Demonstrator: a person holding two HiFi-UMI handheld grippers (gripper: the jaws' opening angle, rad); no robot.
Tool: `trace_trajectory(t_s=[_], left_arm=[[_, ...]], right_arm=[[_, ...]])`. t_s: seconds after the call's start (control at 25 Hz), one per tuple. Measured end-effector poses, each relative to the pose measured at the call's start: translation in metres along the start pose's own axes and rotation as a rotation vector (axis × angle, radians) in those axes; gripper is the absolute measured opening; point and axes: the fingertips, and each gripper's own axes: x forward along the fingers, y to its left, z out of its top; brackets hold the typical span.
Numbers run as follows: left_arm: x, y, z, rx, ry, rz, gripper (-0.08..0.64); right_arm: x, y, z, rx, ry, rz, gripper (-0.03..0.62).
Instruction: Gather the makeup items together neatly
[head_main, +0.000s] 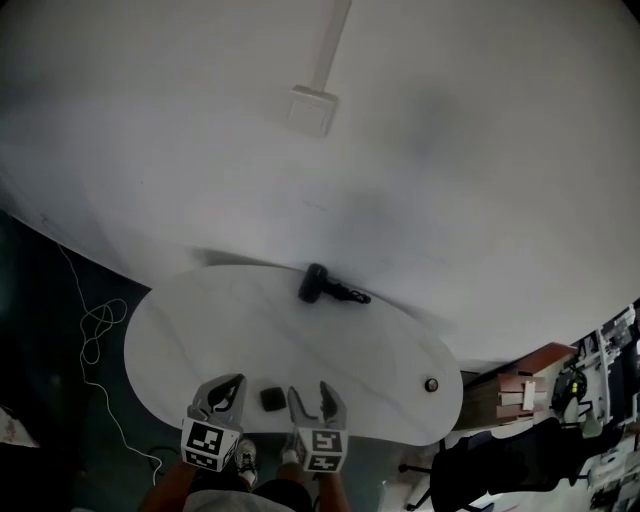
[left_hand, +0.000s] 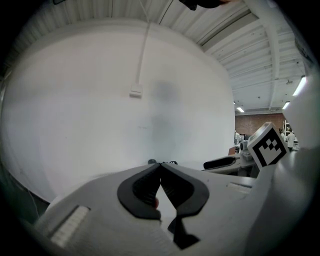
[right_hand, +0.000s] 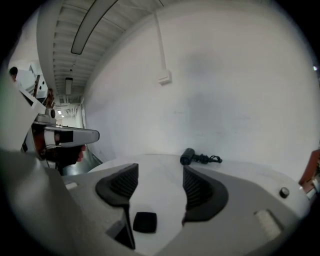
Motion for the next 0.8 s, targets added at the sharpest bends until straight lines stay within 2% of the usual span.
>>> trace_trajectory(t_s=[0.08, 0.24, 0.4, 0.56, 0.8], left_arm=[[0.001, -0.004, 0.012, 0.005, -0.024, -0.001, 0.011], [0.001, -0.013, 0.032, 0.01, -0.059, -0.007, 0.011], [0.007, -0.022, 0.046, 0.029, -0.082, -0.022, 0.011], [0.01, -0.026, 0.052, 0.039, -0.093, -0.034, 0.011], [0.013, -0.029, 0.052, 0.045, -0.091, -0.052, 0.011]], right_arm=[[-0.009, -0.009, 0.009, -0.016, -0.023, -0.032, 0.209], [-0.022, -0.021, 0.029, -0.045, -0.078, -0.069, 0.094], [-0.029, -0.026, 0.044, -0.081, -0.098, -0.076, 0.051], [-0.032, -0.03, 0.045, -0.078, -0.095, -0.088, 0.005], [-0.037, -0.034, 0.043, -0.074, -0.096, -0.107, 0.005]])
